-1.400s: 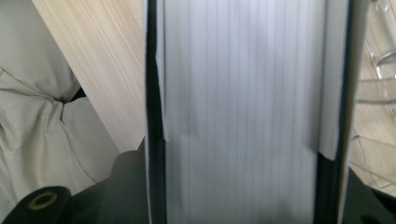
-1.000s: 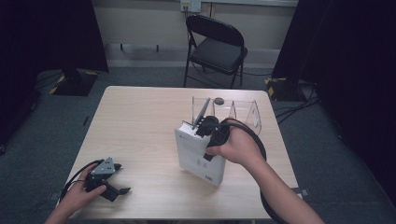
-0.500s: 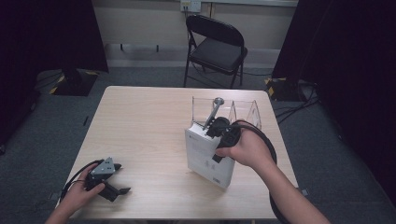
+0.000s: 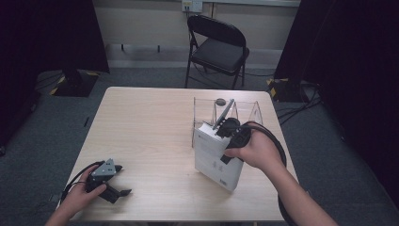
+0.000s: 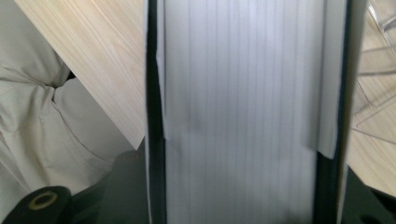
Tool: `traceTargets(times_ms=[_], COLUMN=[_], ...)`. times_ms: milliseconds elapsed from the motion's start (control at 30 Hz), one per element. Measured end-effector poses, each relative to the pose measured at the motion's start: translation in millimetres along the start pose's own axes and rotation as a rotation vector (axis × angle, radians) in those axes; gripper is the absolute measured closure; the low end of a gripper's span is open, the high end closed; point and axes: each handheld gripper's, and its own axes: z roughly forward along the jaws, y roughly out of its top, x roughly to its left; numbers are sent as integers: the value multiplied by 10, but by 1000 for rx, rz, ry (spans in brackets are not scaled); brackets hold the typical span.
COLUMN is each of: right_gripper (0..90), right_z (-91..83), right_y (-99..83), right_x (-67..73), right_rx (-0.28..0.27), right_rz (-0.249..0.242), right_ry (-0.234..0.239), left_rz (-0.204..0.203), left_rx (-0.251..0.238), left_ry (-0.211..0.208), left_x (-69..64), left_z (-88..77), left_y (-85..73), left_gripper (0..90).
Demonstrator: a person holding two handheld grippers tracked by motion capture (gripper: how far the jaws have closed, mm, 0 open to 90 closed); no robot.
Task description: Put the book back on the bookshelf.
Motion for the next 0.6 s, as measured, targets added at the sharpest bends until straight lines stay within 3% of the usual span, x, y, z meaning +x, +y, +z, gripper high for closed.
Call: traceTargets(times_ms=[233,600], right_gripper=[525,525], right_z=[13,-56], right_y=[-139,-378], right_x=[-102,-279], right_rx=[1,4], right_rz=[47,107], right_ry=[20,-5], left_rz=[0,5], left_rx=[-2,-1], left_ry=[-3,-5], left_x=[2,7], left_z=[6,8], left_y=[3,7], left_gripper=[0,0])
